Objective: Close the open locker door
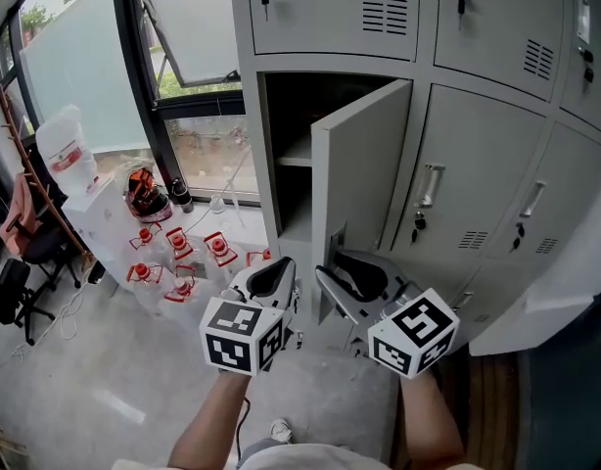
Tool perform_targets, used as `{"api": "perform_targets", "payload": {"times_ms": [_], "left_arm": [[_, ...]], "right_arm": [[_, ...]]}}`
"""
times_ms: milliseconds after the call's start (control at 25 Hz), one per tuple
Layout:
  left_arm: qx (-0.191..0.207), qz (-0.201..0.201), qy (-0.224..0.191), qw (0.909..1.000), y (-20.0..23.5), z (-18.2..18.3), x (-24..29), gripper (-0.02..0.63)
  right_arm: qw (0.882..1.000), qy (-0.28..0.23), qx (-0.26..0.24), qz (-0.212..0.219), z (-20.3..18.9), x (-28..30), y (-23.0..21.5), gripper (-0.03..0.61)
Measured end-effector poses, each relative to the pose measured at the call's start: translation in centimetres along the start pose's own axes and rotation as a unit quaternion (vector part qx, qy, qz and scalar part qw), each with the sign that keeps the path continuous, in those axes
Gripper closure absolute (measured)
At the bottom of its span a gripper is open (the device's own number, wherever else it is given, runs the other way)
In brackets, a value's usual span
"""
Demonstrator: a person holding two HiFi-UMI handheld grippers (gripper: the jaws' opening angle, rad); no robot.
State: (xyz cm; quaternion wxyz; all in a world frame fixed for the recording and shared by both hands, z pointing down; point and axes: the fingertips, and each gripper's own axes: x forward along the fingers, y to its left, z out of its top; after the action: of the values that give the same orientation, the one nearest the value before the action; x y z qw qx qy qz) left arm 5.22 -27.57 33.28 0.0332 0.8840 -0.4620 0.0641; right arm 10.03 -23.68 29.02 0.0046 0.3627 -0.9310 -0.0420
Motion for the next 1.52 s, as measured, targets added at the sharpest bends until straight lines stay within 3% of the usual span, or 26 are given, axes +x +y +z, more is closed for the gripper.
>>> {"api": "perform_targets", "payload": {"times_ms": [840, 1520], "left_arm": [[-0.003, -0.042, 0.004, 0.9991, 8.1, -0.5, 1.4, 0.607], [0.001, -0.083, -0.009, 0.9965, 11.4, -0.3, 1.9, 0.607]], "right_arm": [[0.997, -0.003, 0.019, -0.070, -0.2, 8.6, -1.1, 0.477], [0.992, 0.007, 0.016, -0.128, -0.6, 13.2, -3.1, 0.476]]}}
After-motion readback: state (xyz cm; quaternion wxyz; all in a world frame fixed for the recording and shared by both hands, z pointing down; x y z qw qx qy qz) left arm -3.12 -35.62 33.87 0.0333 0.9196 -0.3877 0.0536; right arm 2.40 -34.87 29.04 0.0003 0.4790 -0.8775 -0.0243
